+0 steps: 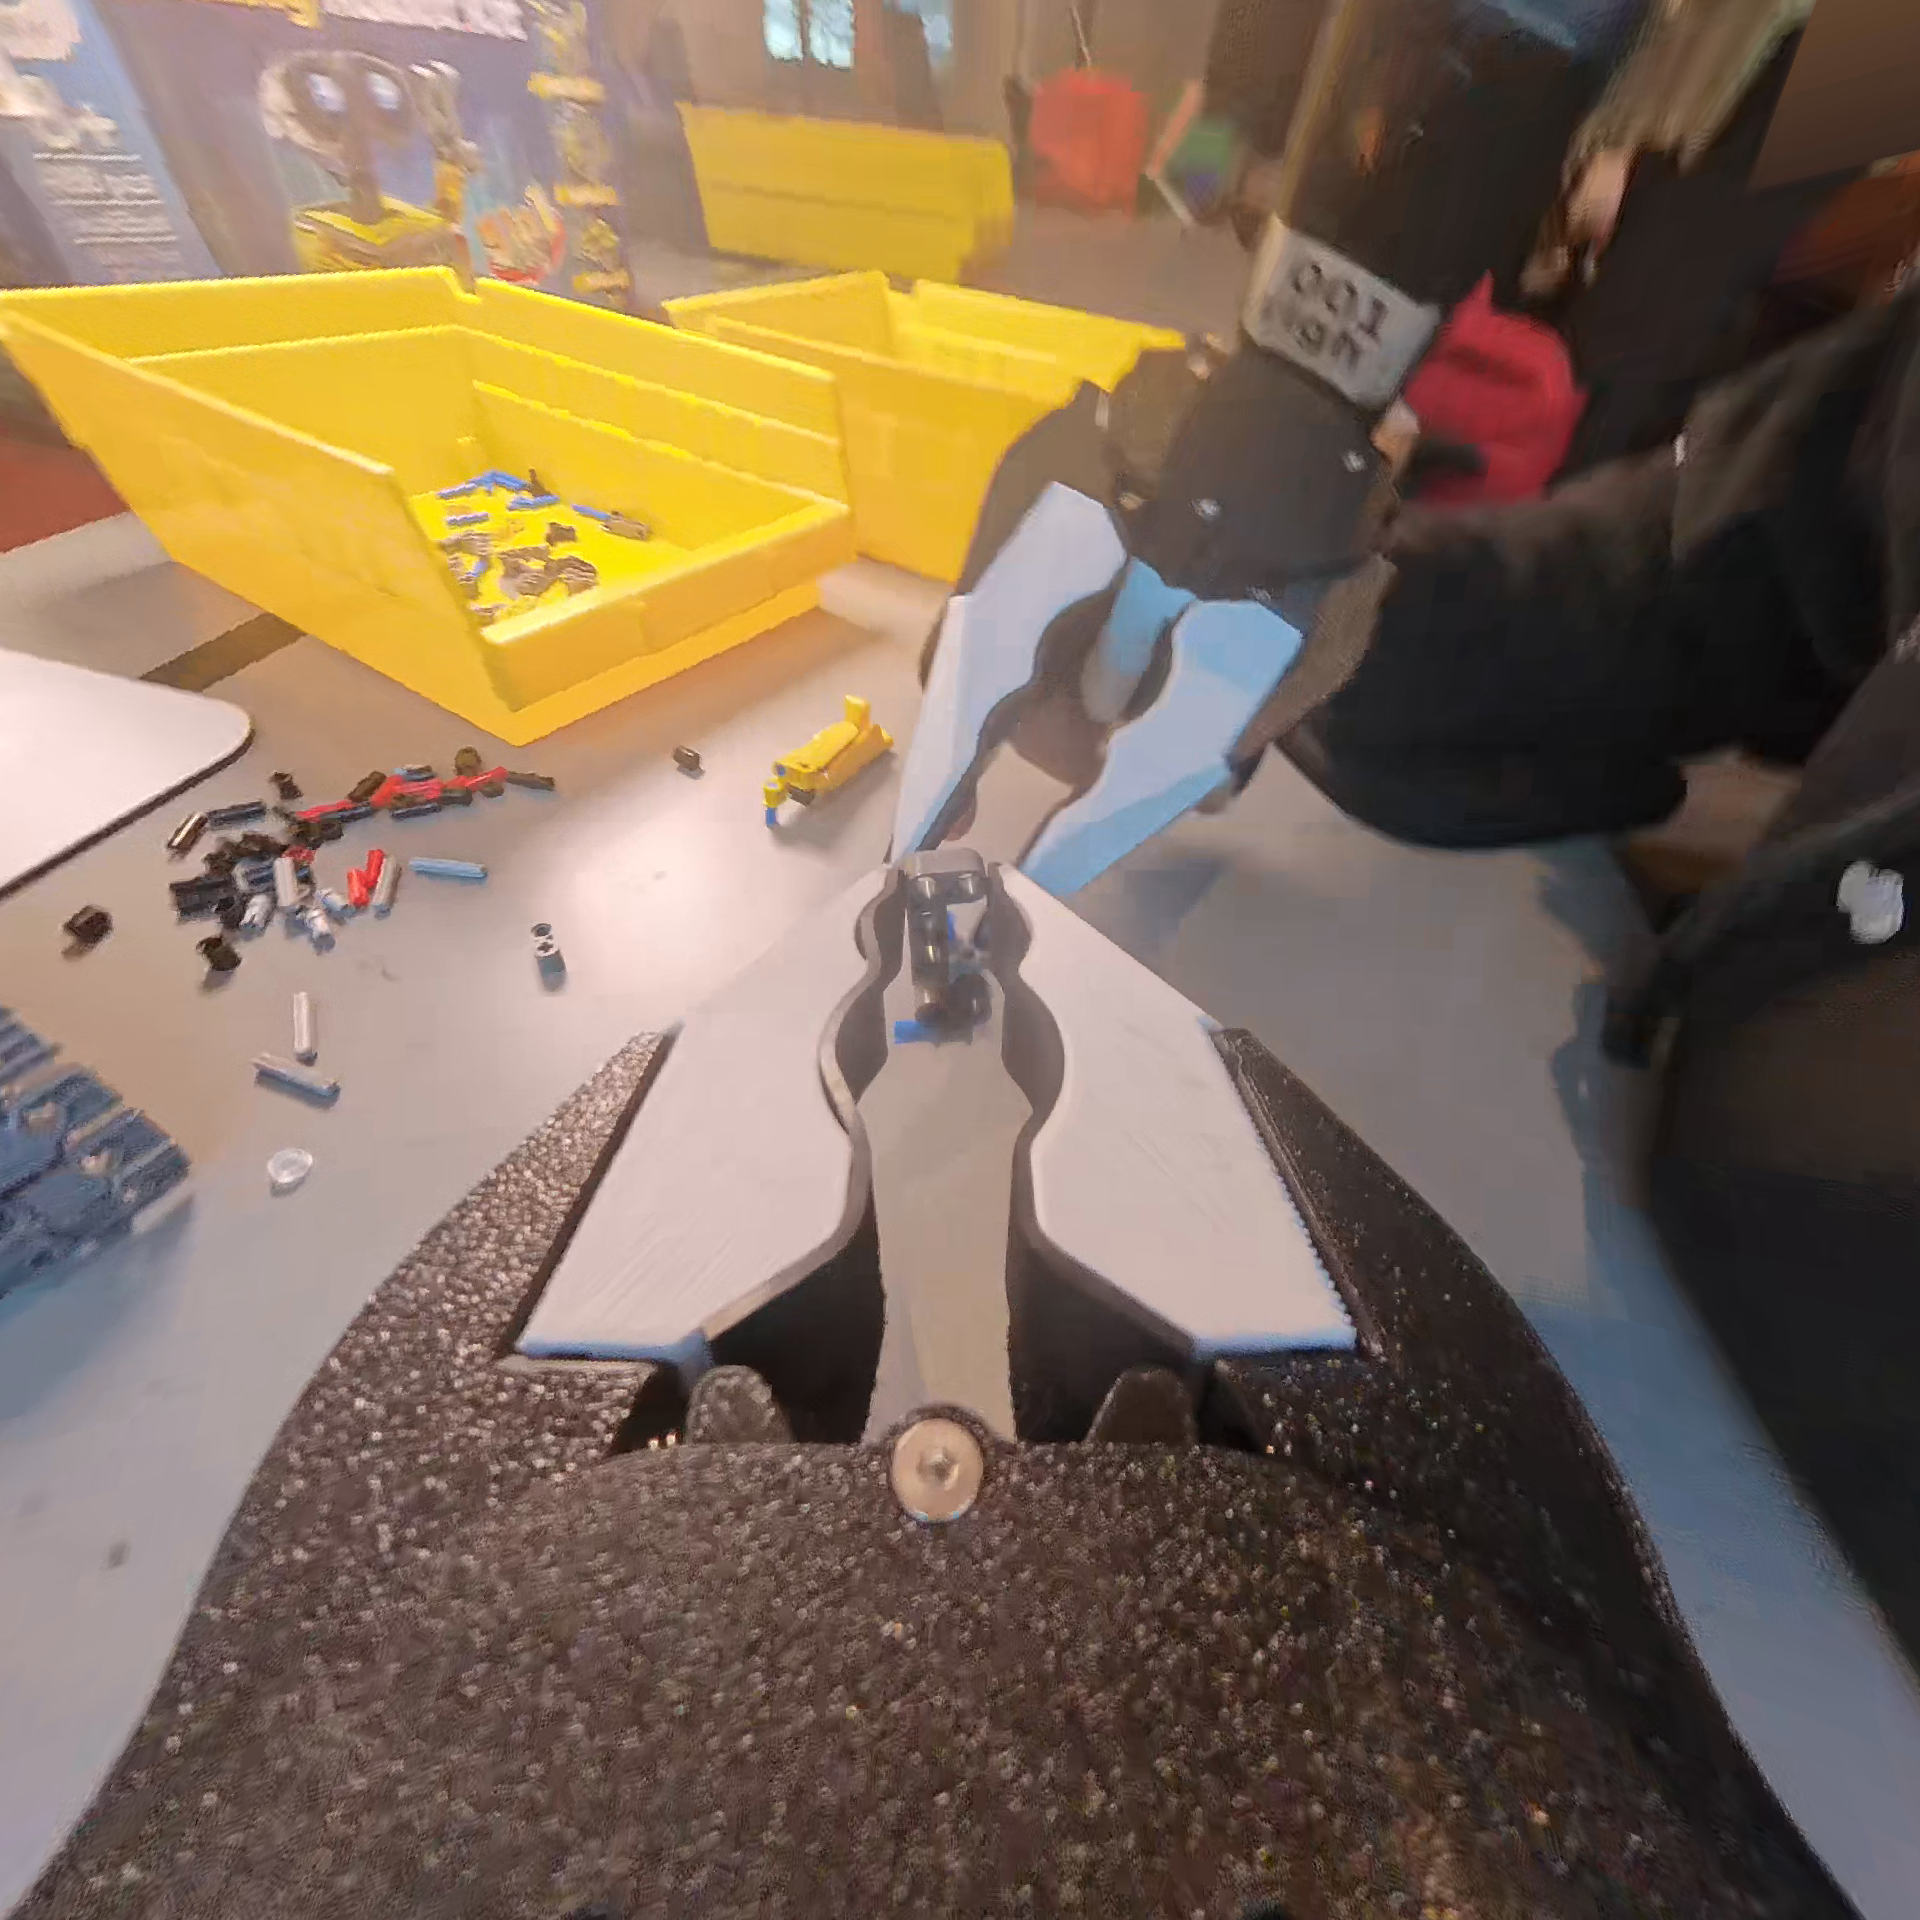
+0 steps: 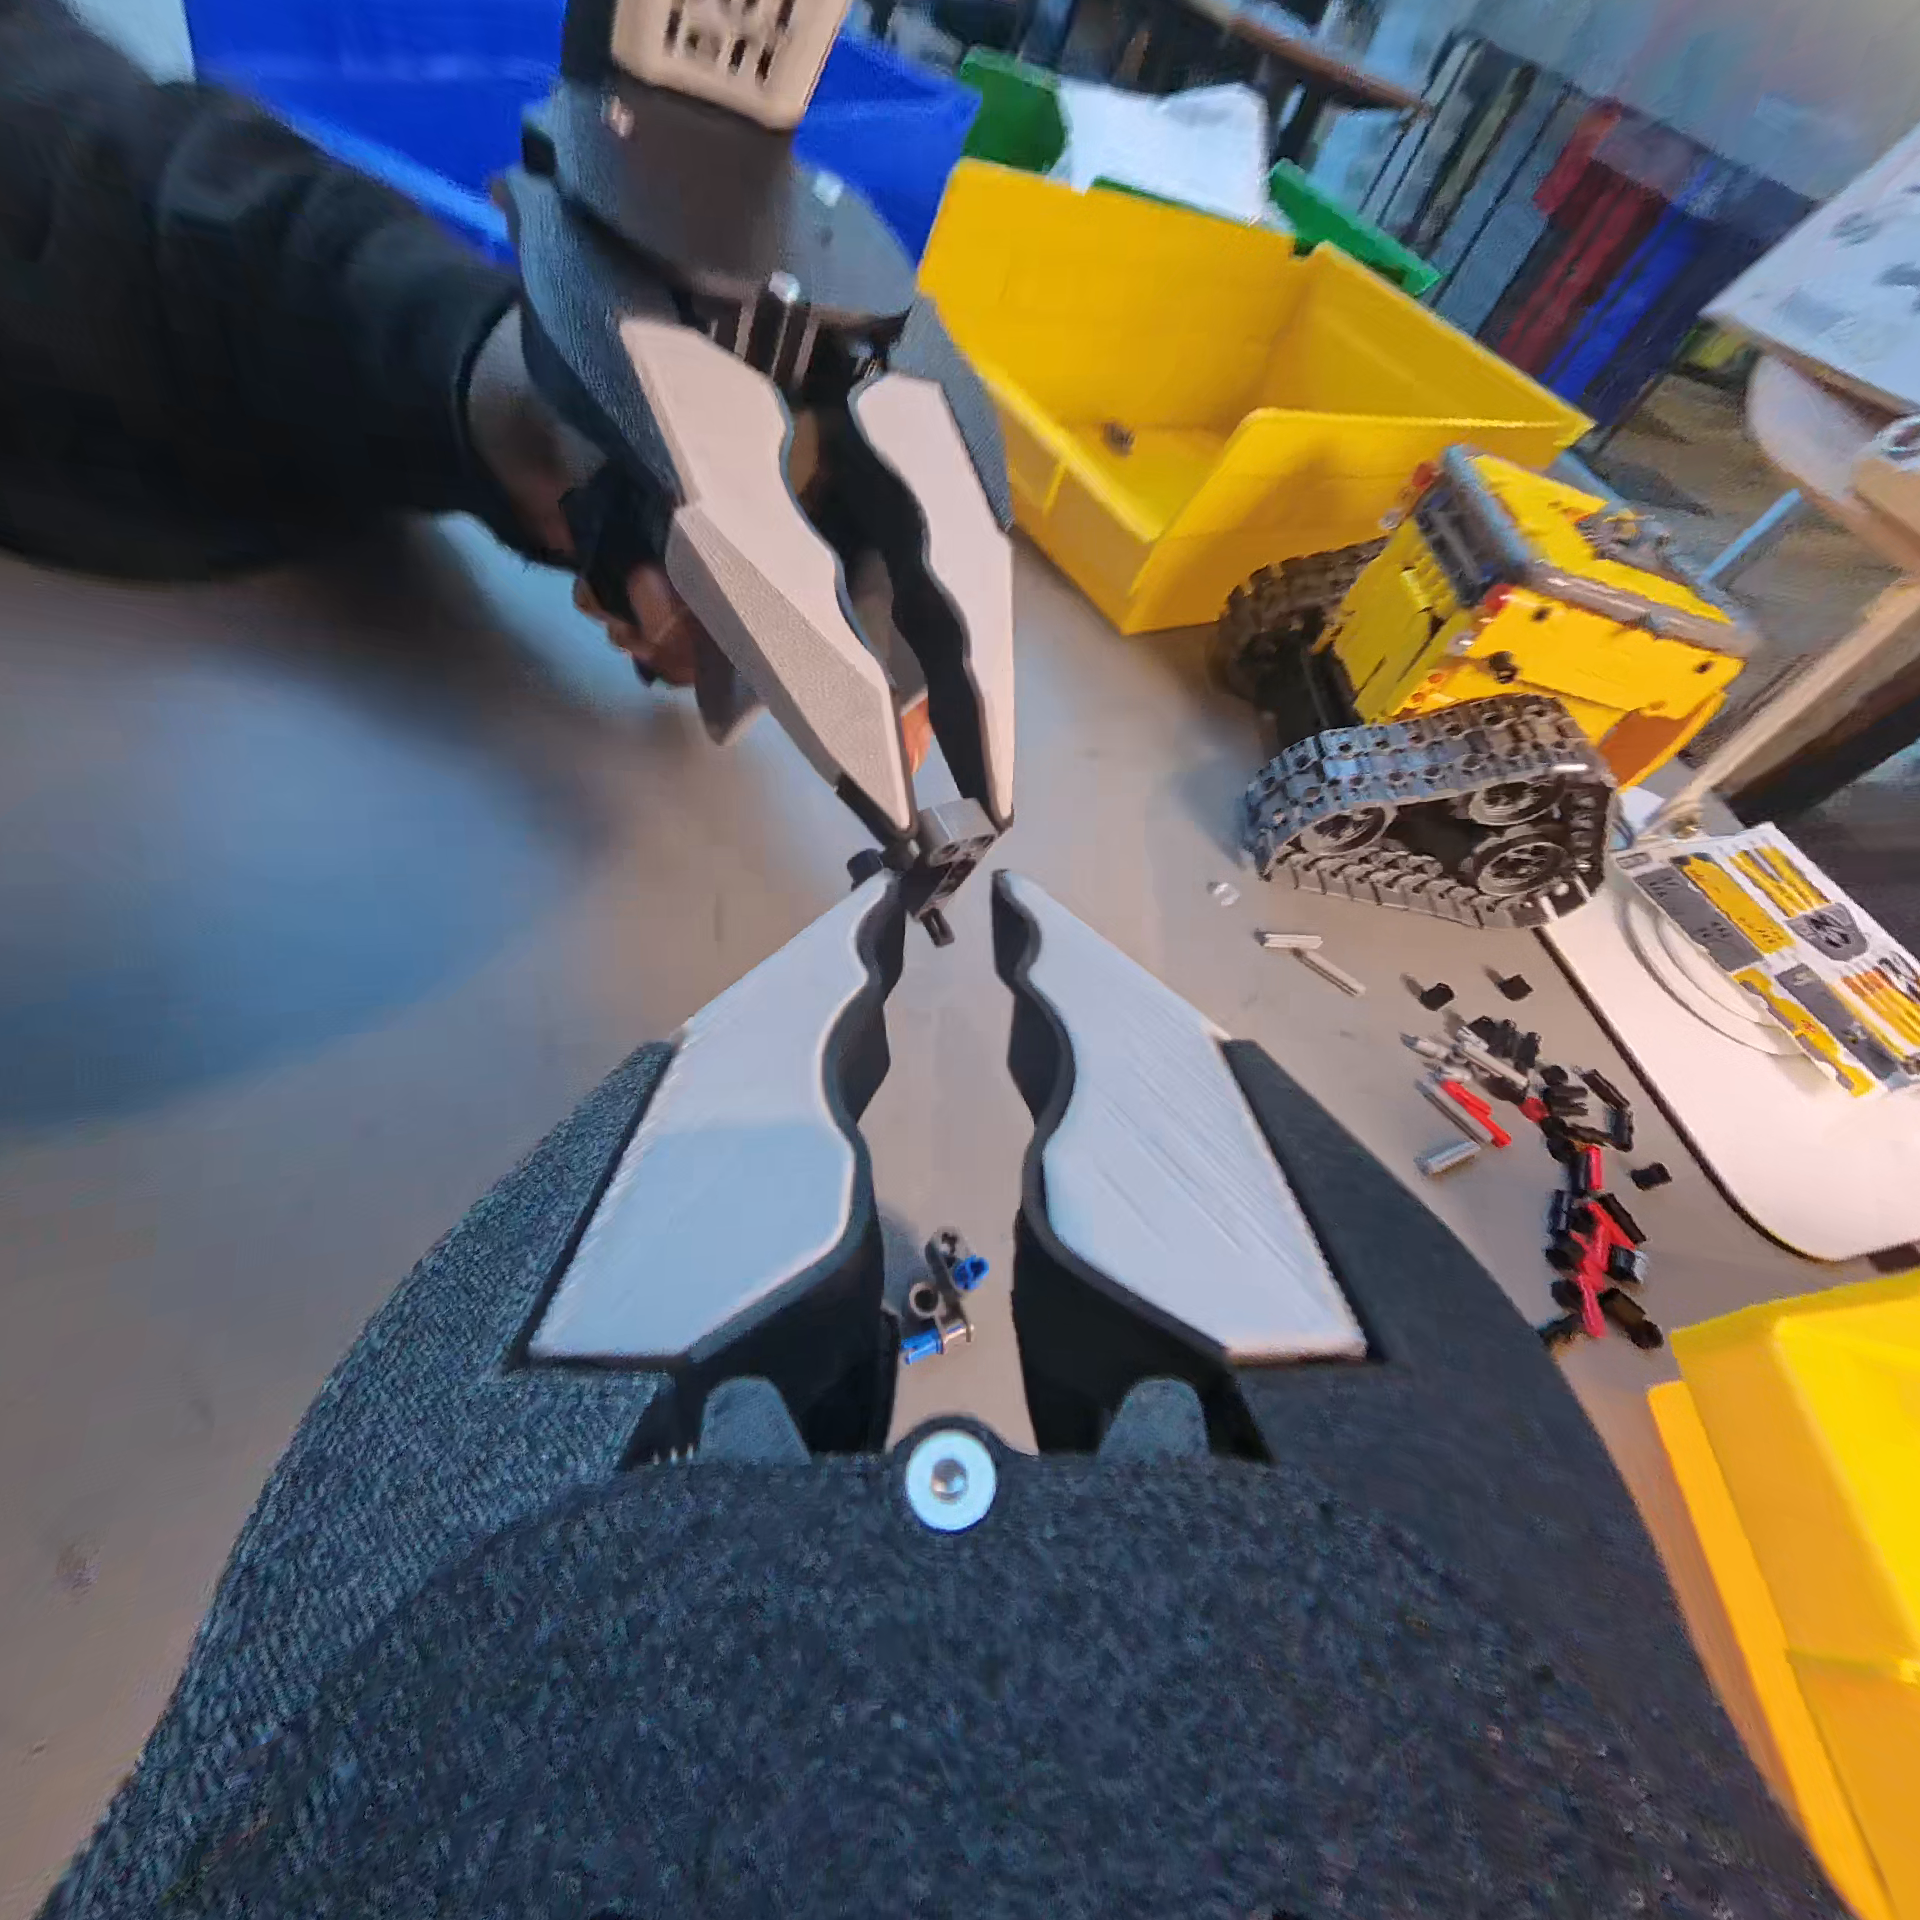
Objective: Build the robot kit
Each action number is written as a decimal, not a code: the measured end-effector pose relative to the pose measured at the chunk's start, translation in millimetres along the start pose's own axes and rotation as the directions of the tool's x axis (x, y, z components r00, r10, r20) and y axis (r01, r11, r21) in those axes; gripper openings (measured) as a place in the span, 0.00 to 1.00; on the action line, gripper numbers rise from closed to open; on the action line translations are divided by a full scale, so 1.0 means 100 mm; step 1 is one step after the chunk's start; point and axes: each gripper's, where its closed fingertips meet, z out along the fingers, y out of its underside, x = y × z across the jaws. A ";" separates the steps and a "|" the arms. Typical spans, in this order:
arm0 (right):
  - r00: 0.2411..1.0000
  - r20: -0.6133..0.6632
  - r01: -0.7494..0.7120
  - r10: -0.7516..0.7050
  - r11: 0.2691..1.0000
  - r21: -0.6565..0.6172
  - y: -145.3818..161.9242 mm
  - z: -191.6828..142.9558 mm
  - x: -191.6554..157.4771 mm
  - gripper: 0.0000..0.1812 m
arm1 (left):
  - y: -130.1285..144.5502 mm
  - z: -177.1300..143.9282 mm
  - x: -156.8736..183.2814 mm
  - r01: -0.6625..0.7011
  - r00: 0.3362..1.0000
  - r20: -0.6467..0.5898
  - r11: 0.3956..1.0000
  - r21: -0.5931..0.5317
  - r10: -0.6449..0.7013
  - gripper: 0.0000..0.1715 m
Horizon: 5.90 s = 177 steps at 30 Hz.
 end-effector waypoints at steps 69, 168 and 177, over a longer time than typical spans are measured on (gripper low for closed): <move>0.974 0.224 0.083 -0.037 0.976 -0.200 0.44 0.09 -0.32 0.09 | 0.73 0.04 0.12 -0.093 0.994 -0.096 0.912 -0.399 0.059 0.09; 0.907 0.316 -0.338 0.278 0.928 0.156 -0.11 -0.06 -0.20 0.08 | -0.04 -0.09 0.17 0.031 0.990 -0.141 0.999 0.035 -0.026 0.06; 0.950 0.236 -0.246 0.206 0.957 0.153 -0.06 -0.03 -0.14 0.08 | 0.02 -0.08 0.09 -0.004 0.996 -0.092 1.000 0.021 0.006 0.04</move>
